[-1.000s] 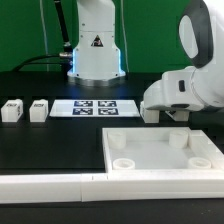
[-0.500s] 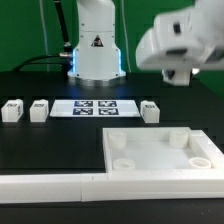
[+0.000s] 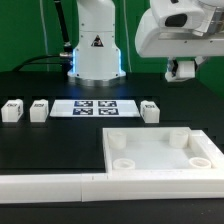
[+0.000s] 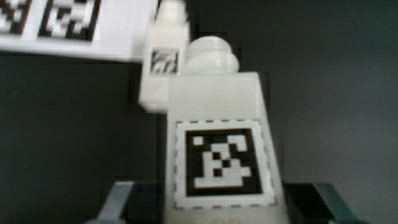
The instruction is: Assemble square table
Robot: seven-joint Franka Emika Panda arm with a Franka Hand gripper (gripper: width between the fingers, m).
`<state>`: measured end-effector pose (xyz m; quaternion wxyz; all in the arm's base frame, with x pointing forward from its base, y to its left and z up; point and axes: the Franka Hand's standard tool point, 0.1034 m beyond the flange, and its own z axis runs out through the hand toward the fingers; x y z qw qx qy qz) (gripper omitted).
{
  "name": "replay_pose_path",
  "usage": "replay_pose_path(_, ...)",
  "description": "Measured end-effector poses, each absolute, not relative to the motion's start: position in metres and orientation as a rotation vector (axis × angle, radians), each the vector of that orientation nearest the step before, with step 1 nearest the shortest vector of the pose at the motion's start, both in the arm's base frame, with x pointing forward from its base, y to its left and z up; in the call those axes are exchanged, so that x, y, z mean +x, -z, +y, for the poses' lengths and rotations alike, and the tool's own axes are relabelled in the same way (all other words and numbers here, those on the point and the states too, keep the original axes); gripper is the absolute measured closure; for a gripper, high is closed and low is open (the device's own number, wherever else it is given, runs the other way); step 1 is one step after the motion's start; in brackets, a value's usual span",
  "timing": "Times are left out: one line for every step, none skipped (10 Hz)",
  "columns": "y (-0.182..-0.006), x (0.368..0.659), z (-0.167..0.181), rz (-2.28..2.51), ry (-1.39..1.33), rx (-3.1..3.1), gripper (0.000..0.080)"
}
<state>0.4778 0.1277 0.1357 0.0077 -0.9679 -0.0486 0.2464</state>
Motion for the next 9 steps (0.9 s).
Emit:
replay_pose_path(-0.152, 0.494, 0.12, -0.187, -0.696, -3.039, 0.0509)
replay_pose_path(-0.165, 0.5, 0.116, -0.204, -0.64, -3.051, 0.0509)
replay_pose_path(-0.161, 0.507, 0.119, -0.201, -0.484, -3.071, 0.0509)
replay_pose_path(-0.161, 0.505, 0.118, -0.199, -0.394, -3.082, 0.0509)
replay_pose_path(-0.162, 0.505, 0.118, -0.198, -0.342, -3.087, 0.0509)
replay_pose_path(-0.162, 0.519, 0.119, -0.19, -0.204, -3.082, 0.0509)
replay_pose_path(-0.163, 0.538, 0.119, -0.171, -0.069, -3.069, 0.0508)
replay_pose_path(-0.168, 0.557, 0.112, -0.173, 0.001, -3.061, 0.0508)
replay_pose_path(-0.172, 0.591, 0.104, -0.151, 0.213, -3.04, 0.0508)
